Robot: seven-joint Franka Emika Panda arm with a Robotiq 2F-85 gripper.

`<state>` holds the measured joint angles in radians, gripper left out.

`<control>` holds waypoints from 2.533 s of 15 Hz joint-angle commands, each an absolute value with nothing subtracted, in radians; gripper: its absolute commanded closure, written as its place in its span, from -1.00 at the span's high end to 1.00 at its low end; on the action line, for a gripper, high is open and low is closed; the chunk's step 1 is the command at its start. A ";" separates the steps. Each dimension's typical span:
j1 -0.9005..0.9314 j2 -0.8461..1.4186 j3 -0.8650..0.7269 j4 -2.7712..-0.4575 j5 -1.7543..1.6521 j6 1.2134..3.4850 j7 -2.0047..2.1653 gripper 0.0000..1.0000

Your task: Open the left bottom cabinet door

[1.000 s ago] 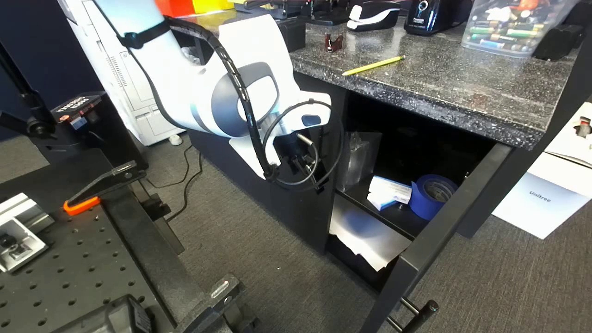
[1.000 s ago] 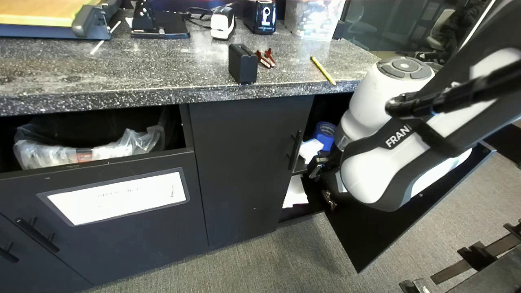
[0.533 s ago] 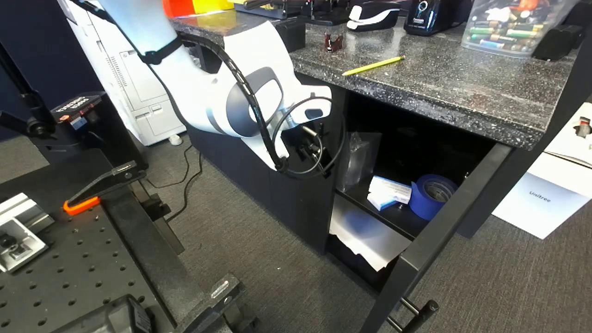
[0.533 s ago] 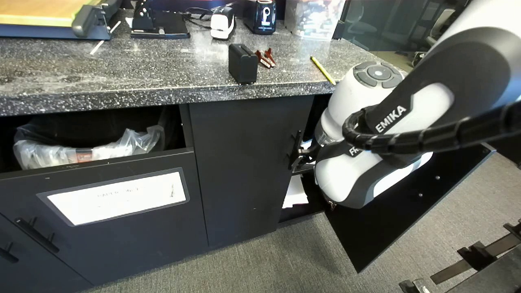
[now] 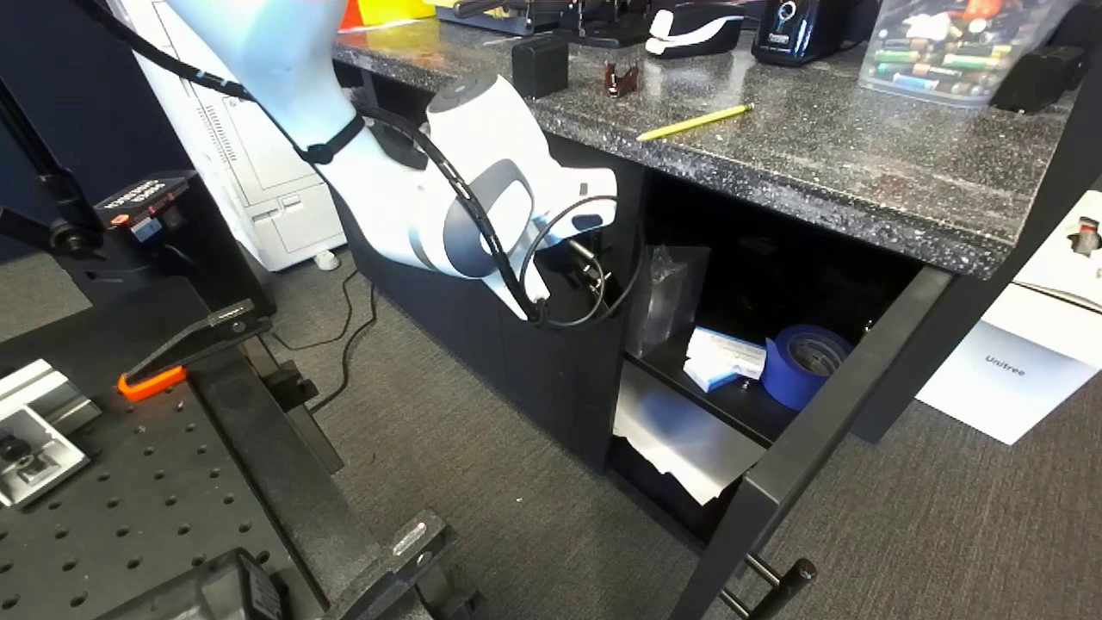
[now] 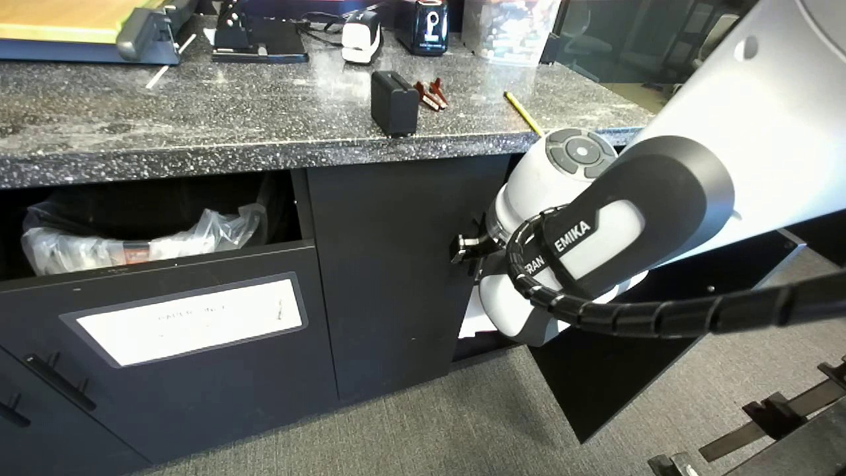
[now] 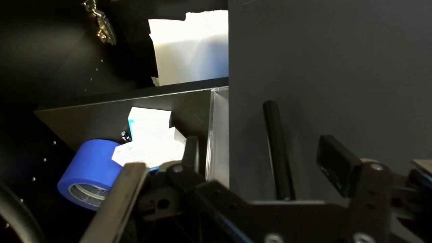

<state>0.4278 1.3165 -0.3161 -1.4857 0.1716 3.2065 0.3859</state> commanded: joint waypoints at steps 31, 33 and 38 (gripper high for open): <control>-0.126 0.944 0.445 -2.142 0.066 3.287 0.100 -0.91; -0.171 0.944 0.484 -2.162 0.063 3.287 0.109 -0.91; -0.300 0.871 0.660 -2.205 0.089 3.226 0.145 0.13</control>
